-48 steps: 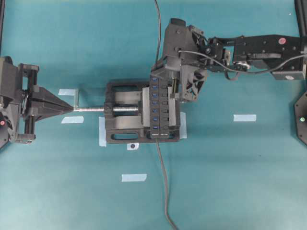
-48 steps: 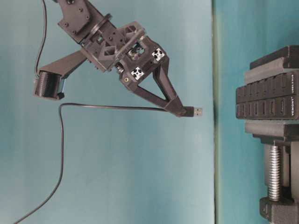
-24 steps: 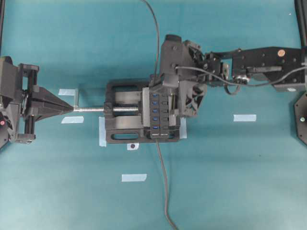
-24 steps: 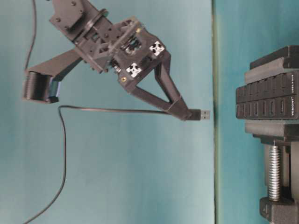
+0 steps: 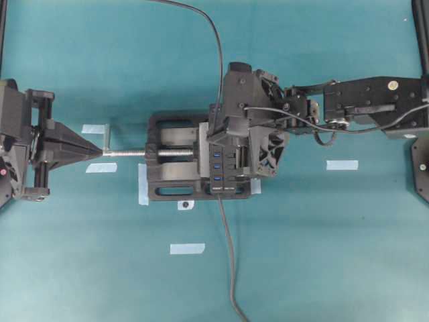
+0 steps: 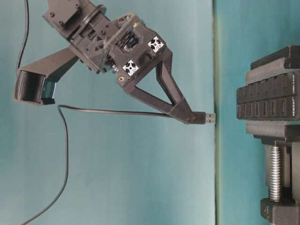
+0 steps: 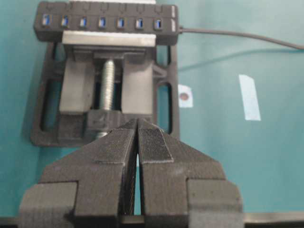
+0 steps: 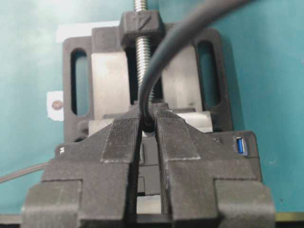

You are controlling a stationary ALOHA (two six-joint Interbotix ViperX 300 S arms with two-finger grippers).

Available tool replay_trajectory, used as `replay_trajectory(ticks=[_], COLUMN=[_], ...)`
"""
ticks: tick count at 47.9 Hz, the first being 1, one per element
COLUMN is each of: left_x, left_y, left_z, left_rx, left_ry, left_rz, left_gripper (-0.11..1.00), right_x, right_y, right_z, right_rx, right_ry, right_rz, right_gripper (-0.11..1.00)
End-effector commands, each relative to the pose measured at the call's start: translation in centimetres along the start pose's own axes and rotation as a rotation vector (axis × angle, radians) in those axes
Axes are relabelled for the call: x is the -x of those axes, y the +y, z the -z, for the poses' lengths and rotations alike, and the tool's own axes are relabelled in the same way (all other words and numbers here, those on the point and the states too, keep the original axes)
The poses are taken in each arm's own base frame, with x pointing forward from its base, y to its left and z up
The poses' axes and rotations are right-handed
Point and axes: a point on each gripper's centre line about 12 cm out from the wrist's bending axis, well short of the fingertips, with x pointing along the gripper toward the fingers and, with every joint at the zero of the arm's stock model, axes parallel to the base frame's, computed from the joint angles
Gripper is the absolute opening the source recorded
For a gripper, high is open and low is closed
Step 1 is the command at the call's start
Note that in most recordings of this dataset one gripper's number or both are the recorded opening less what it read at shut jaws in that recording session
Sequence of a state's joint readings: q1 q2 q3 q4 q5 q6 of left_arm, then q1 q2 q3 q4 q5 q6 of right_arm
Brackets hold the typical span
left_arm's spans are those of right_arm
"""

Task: Insert the USB into the second port from the front of the fixed hub.
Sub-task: 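Carry the held plug along the hub to the second port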

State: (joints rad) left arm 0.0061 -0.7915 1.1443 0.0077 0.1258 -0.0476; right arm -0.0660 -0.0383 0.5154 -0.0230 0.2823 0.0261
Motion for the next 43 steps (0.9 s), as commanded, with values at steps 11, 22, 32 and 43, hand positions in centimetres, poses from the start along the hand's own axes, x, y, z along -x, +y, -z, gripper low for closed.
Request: replay_trajectory(ticks=[11,22,32,43], left_x=[0.0,0.0,0.0,0.0], left_y=[0.0,0.0,0.0,0.0], left_z=[-0.5,-0.5,-0.6,-0.6], left_rx=[0.002,0.002,0.004,0.004], left_ry=[-0.017,-0.02,-0.022,-0.028], left_rz=[-0.001,-0.001,-0.001,0.0], left_gripper=[0.0,0.0,0.0,0.0], right_x=[0.4,-0.5,-1.3,-1.9], right_y=[0.9,1.6,2.2,2.4], right_z=[-0.6,0.2,0.8,1.6], right_rx=[0.001,0.005,0.009,-0.008], right_ry=[-0.014,0.017,0.042,0.064], right_rz=[-0.017,-0.032,-0.042,-0.044], right_gripper=[0.04,0.04,0.05,0.04])
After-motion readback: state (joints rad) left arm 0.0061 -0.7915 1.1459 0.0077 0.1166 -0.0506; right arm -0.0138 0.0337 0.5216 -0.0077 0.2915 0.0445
